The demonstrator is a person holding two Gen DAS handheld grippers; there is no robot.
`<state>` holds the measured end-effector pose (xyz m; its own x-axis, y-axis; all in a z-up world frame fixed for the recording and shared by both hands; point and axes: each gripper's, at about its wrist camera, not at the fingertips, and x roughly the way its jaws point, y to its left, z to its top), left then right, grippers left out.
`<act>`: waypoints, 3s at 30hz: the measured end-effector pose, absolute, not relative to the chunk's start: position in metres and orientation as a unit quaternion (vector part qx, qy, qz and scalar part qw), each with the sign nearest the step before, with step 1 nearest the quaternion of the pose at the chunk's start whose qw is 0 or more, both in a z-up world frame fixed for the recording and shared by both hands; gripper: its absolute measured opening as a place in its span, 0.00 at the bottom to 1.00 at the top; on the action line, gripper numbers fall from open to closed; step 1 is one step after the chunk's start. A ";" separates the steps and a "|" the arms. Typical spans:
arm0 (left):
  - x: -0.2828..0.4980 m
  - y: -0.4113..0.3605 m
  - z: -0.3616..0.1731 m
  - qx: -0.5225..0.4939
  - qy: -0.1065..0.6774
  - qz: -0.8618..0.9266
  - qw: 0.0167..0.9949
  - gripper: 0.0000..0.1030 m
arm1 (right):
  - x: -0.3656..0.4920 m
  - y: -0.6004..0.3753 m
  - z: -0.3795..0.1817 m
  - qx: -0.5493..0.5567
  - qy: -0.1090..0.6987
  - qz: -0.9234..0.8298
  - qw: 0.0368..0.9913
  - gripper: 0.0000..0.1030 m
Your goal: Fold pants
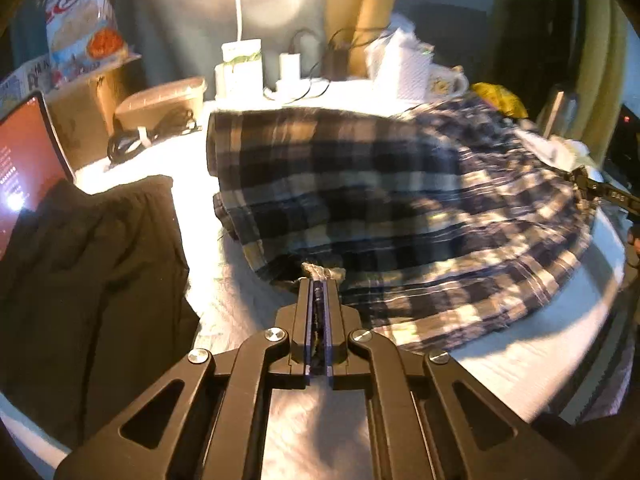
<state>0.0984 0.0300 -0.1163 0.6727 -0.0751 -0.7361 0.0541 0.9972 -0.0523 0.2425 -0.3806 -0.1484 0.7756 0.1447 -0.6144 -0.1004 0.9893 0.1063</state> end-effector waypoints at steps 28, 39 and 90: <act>0.031 0.047 -0.117 -0.019 0.443 -0.045 0.895 0.01 | 0.137 -0.447 -0.162 0.052 0.333 0.016 0.941 0.08; 0.038 0.036 -0.135 -0.025 0.449 -0.055 0.891 0.01 | 0.150 -0.449 -0.191 0.038 0.362 -0.005 0.932 0.08; 0.321 0.088 -0.141 -0.009 0.500 -0.117 0.858 0.47 | 0.420 -0.421 -0.130 0.014 0.391 0.146 0.908 0.75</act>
